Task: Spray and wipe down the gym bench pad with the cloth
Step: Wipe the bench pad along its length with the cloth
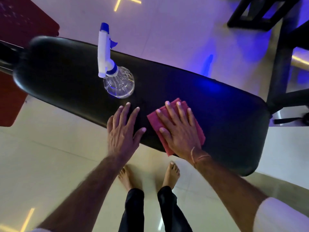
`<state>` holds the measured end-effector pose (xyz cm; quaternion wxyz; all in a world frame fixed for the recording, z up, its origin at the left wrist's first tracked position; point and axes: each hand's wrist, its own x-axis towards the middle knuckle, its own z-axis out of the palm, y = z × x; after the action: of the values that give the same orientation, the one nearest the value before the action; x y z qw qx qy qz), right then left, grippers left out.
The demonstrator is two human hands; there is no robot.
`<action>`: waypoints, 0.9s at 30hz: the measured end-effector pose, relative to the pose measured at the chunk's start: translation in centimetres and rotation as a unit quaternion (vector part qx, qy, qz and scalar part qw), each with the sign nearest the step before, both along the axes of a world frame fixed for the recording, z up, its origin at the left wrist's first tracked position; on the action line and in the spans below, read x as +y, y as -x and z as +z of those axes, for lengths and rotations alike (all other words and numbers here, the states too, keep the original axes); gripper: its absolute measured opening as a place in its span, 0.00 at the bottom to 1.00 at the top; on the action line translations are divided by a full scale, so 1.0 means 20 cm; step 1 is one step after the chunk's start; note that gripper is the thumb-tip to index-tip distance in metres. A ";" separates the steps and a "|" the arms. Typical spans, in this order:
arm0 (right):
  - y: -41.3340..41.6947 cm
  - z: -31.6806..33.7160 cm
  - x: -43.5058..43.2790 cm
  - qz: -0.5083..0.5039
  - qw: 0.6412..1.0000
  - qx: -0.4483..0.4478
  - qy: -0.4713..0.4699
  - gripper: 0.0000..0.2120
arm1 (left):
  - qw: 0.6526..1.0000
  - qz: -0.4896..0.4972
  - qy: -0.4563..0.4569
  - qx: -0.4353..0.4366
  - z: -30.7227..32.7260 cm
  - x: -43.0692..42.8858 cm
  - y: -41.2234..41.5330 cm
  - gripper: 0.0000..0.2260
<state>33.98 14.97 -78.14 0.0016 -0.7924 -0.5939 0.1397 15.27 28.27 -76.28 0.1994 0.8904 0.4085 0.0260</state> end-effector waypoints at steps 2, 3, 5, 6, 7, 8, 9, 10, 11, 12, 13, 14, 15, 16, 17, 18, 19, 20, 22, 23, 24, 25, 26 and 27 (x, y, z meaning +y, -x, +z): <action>-0.08 0.01 0.07 -0.037 0.999 -0.029 0.010 0.31 | 1.000 -0.017 0.000 0.001 -0.01 0.01 0.03 0.32; -0.10 0.01 0.17 -0.081 0.996 -0.039 0.006 0.31 | 1.000 -0.025 0.000 -0.004 -0.02 0.02 0.05 0.32; -0.06 0.01 0.37 -0.139 0.990 -0.037 0.000 0.32 | 0.999 -0.039 -0.004 -0.011 -0.05 0.04 0.07 0.34; 0.00 0.01 0.42 -0.131 0.991 -0.039 -0.002 0.32 | 0.999 -0.042 -0.007 -0.013 -0.06 0.05 0.08 0.35; 0.06 -0.01 0.43 -0.100 0.994 -0.047 -0.008 0.32 | 0.999 -0.041 -0.008 -0.015 -0.06 0.06 0.10 0.36; 0.11 -0.02 0.40 -0.060 0.997 -0.056 -0.011 0.32 | 0.999 -0.041 -0.009 -0.016 -0.06 0.07 0.11 0.36; 0.15 -0.02 0.32 -0.023 0.998 -0.057 -0.008 0.32 | 0.999 -0.045 -0.008 -0.014 -0.06 0.08 0.12 0.36; 0.17 -0.02 0.22 0.007 0.999 -0.046 -0.003 0.31 | 0.999 -0.051 -0.007 -0.011 -0.05 0.08 0.13 0.35; 0.17 0.00 0.14 0.023 0.999 -0.025 0.010 0.31 | 0.998 -0.057 -0.003 -0.008 -0.04 0.09 0.14 0.35; 0.14 0.00 0.10 0.023 0.999 -0.021 0.020 0.31 | 0.998 -0.062 0.001 -0.005 -0.03 0.10 0.16 0.35; 0.11 0.01 0.10 -0.001 0.999 -0.033 0.025 0.31 | 0.998 -0.068 0.002 -0.004 -0.03 0.11 0.17 0.35; 0.09 0.01 0.15 -0.047 0.997 -0.047 0.024 0.31 | 0.997 -0.075 0.000 -0.002 -0.03 0.12 0.17 0.35; 0.08 0.01 0.22 -0.105 0.993 -0.059 0.012 0.31 | 0.997 -0.079 -0.004 -0.002 -0.03 0.13 0.17 0.35; 0.10 0.01 0.31 -0.155 0.986 -0.064 0.005 0.31 | 0.997 -0.078 -0.008 -0.003 -0.03 0.14 0.17 0.34; 0.14 0.01 0.38 -0.182 0.981 -0.065 0.004 0.31 | 0.997 -0.075 -0.010 -0.005 -0.04 0.14 0.17 0.32; 0.20 0.00 0.42 -0.179 0.982 -0.063 0.002 0.31 | 0.997 -0.072 -0.011 -0.009 -0.04 0.14 0.17 0.31; 0.25 -0.01 0.41 -0.148 0.987 -0.060 0.000 0.31 | 0.997 -0.072 -0.010 -0.012 -0.05 0.14 0.17 0.30; 0.30 -0.02 0.35 -0.105 0.993 -0.054 -0.002 0.31 | 0.997 -0.073 -0.010 -0.013 -0.05 0.13 0.16 0.28; 0.32 -0.01 0.14 -0.048 0.998 -0.039 0.001 0.29 | 0.997 -0.073 -0.013 -0.006 -0.04 0.12 0.16 0.27; 0.29 0.00 0.05 -0.046 0.998 -0.038 0.009 0.29 | 0.997 -0.072 -0.014 -0.002 -0.04 0.12 0.15 0.28; 0.24 0.00 0.00 -0.065 0.997 -0.047 0.010 0.29 | 0.997 -0.071 -0.017 0.002 -0.04 0.11 0.15 0.29; 0.19 0.00 0.00 -0.102 0.993 -0.053 0.007 0.29 | 0.997 -0.071 -0.021 0.004 -0.04 0.10 0.14 0.29; 0.15 0.00 0.04 -0.151 0.987 -0.062 -0.004 0.29 | 0.997 -0.073 -0.025 0.004 -0.04 0.10 0.14 0.30; 0.14 0.01 0.10 -0.200 0.978 -0.063 -0.008 0.29 | 0.997 -0.075 -0.026 0.004 -0.05 0.09 0.13 0.30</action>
<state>31.14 16.97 -78.04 -0.0015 -0.9023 -0.4234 0.0812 12.64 30.02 -77.37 0.1765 0.9232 0.3409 0.0182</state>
